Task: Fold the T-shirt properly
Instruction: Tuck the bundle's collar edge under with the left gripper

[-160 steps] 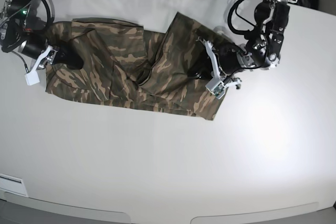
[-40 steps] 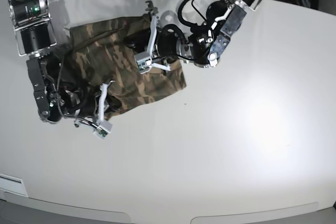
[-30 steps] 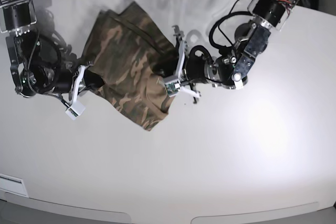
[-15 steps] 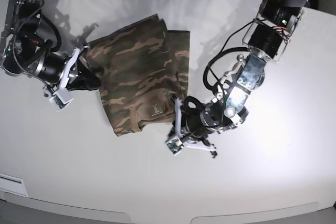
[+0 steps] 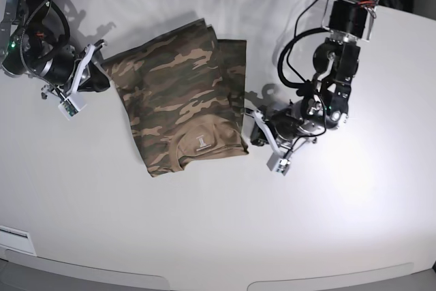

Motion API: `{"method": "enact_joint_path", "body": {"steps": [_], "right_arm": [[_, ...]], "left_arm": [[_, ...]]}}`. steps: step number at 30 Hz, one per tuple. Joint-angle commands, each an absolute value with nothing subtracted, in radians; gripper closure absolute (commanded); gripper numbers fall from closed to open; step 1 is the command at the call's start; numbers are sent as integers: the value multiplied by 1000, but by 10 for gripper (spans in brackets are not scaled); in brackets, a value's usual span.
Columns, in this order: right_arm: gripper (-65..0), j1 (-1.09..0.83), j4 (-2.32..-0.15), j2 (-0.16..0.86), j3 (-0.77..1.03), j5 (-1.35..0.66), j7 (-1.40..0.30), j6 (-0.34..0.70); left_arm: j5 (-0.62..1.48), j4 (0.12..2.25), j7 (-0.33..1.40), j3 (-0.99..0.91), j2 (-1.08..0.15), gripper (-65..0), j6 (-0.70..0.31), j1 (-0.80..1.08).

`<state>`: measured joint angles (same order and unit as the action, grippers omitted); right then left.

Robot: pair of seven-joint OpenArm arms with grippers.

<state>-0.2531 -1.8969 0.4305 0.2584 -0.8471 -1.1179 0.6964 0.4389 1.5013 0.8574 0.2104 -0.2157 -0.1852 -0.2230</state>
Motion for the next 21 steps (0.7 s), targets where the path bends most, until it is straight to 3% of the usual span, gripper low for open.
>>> {"method": "enact_joint_path", "body": {"steps": [1,7,13,21], "right_arm": [[0,-255,-1911,443,265,-893,-1088,698],[0,-360,-1911,403,259,-1024,-1085,698],[0,-377,-1911,322,259,-1025,-1086,698],[0,-388,-1911,234,259,-1020,-1090,698]], "left_arm": [[440,1516,832,209,-204,0,-215,-245],[304,1516,741,209,-125,0,-262,-252],[337,1488,727,228,-113,0,-315,-313],[375,1300,662,318,-113,0,-375,-410]]}}
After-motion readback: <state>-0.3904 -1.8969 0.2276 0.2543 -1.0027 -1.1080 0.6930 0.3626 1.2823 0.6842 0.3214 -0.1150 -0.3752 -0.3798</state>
